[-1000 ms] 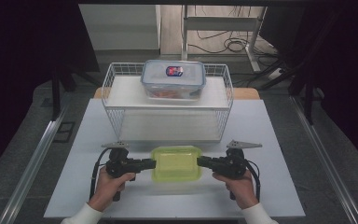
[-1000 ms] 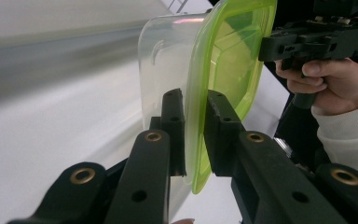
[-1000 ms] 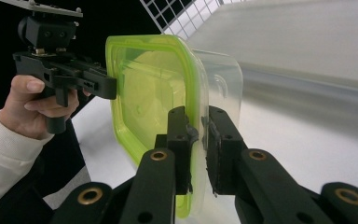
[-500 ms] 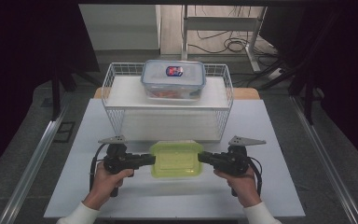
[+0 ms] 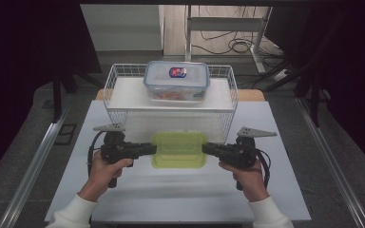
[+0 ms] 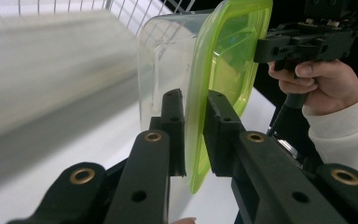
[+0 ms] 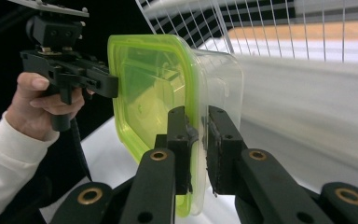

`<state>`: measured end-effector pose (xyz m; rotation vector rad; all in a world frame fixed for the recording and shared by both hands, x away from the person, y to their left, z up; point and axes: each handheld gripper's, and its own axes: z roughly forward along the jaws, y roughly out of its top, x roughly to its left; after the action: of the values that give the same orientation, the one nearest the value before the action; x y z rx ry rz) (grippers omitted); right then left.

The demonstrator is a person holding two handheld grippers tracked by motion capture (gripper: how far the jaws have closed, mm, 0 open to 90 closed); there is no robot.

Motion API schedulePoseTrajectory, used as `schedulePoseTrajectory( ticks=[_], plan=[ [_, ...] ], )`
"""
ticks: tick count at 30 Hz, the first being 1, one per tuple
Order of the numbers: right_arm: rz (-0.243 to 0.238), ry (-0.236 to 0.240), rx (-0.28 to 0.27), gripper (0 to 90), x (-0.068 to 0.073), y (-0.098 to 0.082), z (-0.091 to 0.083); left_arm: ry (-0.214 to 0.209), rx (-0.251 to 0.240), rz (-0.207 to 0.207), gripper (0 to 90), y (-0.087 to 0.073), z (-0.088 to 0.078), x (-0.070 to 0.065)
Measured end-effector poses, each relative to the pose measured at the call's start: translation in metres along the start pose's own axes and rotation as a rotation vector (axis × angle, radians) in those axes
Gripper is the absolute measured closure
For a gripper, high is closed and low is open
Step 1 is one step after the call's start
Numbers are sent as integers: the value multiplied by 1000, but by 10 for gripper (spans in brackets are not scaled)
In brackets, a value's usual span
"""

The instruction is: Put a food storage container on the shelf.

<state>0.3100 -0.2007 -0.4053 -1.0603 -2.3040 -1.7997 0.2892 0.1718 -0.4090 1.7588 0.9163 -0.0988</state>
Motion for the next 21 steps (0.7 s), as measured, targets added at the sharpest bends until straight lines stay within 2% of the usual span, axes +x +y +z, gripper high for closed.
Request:
schedulePoseTrajectory(
  ticks=[5, 21],
  plan=[
    [-27, -6, -12, 803, 4, 15, -4, -4, -9, 14, 799, 16, -4, -3],
    [-52, -12, -32, 805, 11, 49, -10, 2, -27, 29, 800, 48, -13, -9]
  ],
)
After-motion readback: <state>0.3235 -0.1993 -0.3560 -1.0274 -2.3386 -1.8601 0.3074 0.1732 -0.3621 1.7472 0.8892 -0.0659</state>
